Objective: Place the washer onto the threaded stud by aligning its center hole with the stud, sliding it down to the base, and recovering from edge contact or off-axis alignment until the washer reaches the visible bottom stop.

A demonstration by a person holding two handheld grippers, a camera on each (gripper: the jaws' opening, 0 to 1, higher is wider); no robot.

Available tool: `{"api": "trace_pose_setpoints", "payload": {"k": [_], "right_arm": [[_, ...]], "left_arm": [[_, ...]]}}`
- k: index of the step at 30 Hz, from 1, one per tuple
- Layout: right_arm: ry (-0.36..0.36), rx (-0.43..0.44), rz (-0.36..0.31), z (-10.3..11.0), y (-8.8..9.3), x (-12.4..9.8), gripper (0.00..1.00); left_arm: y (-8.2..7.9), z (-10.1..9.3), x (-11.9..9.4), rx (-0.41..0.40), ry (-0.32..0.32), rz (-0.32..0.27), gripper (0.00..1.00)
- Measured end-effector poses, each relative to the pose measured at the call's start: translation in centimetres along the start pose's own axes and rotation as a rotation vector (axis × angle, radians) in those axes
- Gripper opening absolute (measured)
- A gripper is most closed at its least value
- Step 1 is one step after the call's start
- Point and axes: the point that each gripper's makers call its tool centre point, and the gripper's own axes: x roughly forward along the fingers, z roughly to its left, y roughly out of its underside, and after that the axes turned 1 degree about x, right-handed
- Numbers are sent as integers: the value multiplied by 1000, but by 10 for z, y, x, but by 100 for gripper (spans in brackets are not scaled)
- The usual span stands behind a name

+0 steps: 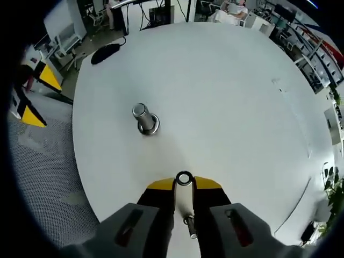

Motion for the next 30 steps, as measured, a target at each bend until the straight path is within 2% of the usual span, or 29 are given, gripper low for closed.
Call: {"api": "trace_pose_setpoints", "payload": {"k": [12,18,23,30], "right_arm": [[30,35,-17,-24,14,-30,13],[9,41,13,-20,33,-36,13],[14,4,44,-15,50,-37,13],[-4,17,61,-12,59,-37,13]], "left_arm": [[1,1,1,-6,0,1,26],[1,0,1,-7,3,3,26],[2,-1,1,-4,5,7,26],[3,-1,2,-1,7,8,26]]}}
